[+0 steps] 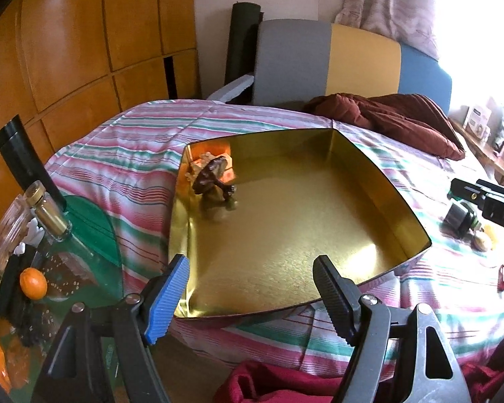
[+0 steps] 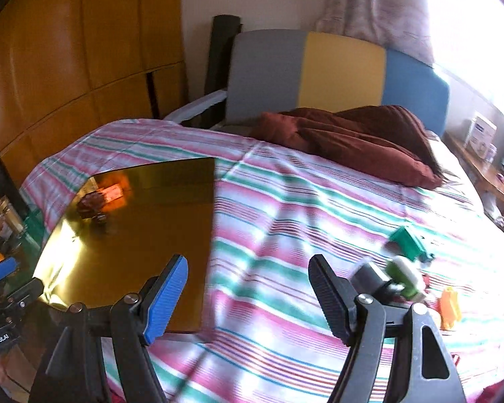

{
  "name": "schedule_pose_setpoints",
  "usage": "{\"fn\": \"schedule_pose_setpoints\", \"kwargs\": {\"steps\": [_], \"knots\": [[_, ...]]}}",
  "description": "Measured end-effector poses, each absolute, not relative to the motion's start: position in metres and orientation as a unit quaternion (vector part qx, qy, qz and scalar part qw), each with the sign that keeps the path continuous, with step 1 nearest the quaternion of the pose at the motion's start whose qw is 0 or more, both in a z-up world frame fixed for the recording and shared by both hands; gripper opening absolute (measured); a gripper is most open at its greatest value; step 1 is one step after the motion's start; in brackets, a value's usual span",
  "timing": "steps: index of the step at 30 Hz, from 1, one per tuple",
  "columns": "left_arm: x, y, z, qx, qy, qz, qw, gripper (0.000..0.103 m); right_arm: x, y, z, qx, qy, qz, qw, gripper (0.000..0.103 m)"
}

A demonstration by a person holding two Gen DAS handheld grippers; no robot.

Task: Organize rigid objects
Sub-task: 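Grasp the black cylindrical container with the left gripper while the right gripper moves toward the red tube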

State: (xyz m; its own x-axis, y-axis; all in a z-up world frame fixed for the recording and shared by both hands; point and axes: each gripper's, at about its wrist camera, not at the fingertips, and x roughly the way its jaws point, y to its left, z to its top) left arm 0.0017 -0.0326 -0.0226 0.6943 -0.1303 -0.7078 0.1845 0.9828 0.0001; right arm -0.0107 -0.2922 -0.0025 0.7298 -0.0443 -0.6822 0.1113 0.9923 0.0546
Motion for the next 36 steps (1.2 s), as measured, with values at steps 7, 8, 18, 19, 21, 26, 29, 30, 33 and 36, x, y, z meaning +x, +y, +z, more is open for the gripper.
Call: {"fn": "schedule_pose_setpoints", "kwargs": {"steps": [7,8,18,19,21,26,29,30,33,36], "knots": [[0.001,-0.044,-0.024,0.045,0.382,-0.105,0.917,0.077,-0.023,-0.357,0.001,0.055,0.368,-0.101,0.923,0.076],[0.001,-0.045,-0.024,0.046,0.381,-0.107,0.917,0.077,-0.025,-0.366,0.001,0.057,0.368,-0.110,0.922,0.079],[0.002,-0.063,-0.014,0.054,0.369,-0.144,0.917,0.077,-0.076,-0.536,-0.028,0.192,0.357,-0.306,0.861,0.085],[0.002,-0.066,-0.013,0.056,0.368,-0.149,0.916,0.077,-0.081,-0.547,-0.034,0.204,0.357,-0.320,0.853,0.085],[0.002,-0.078,-0.009,0.061,0.365,-0.167,0.914,0.077,-0.099,-0.574,-0.053,0.248,0.353,-0.350,0.832,0.085],[0.002,-0.122,-0.001,0.076,0.363,-0.221,0.902,0.077,-0.127,-0.613,-0.080,0.382,0.342,-0.356,0.781,0.085],[0.001,-0.157,0.000,0.088,0.374,-0.265,0.884,0.083,-0.125,-0.612,-0.081,0.392,0.342,-0.335,0.786,0.085],[0.000,-0.173,0.000,0.096,0.373,-0.284,0.878,0.084,-0.123,-0.610,-0.082,0.396,0.343,-0.325,0.787,0.085],[0.000,-0.214,-0.008,0.121,0.381,-0.316,0.860,0.087,-0.115,-0.609,-0.087,0.412,0.349,-0.295,0.788,0.085],[0.006,-0.246,-0.020,0.117,0.410,-0.344,0.836,0.088,-0.113,-0.608,-0.090,0.442,0.348,-0.261,0.784,0.085]]}}
